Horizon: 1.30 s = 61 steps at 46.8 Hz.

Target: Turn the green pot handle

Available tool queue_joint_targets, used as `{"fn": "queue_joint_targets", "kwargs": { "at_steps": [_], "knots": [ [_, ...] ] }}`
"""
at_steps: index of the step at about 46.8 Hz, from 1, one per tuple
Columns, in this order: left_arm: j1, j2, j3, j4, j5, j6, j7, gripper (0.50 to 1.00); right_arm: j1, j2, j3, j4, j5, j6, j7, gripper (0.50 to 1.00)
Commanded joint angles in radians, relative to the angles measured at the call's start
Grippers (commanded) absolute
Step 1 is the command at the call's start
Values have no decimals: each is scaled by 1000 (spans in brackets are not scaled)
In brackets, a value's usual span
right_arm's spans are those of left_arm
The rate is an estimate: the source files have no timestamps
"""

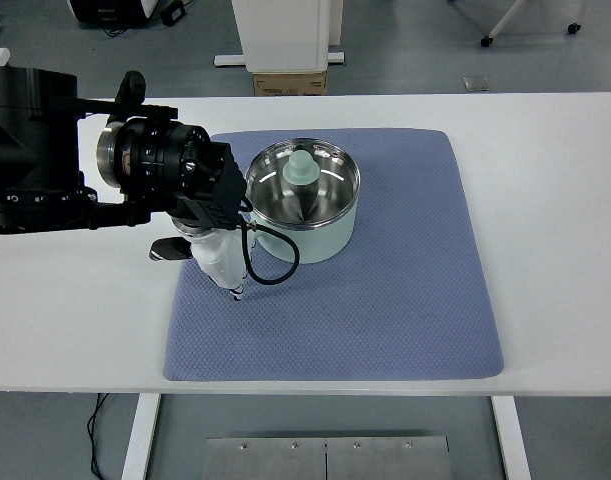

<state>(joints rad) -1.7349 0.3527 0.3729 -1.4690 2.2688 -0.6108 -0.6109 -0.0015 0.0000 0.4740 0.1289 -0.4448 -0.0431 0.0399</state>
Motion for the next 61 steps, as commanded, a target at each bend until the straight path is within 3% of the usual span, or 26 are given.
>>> {"fn": "queue_joint_targets", "kwargs": {
  "at_steps": [1, 61],
  "knots": [
    [0, -1, -2, 1, 0, 0, 0, 1000, 0, 0, 0, 0, 0, 0, 0, 1000],
    [-26, 3, 74, 44, 0, 0, 0, 1000, 0, 0, 0, 0, 0, 0, 0, 1000]
  ]
}}
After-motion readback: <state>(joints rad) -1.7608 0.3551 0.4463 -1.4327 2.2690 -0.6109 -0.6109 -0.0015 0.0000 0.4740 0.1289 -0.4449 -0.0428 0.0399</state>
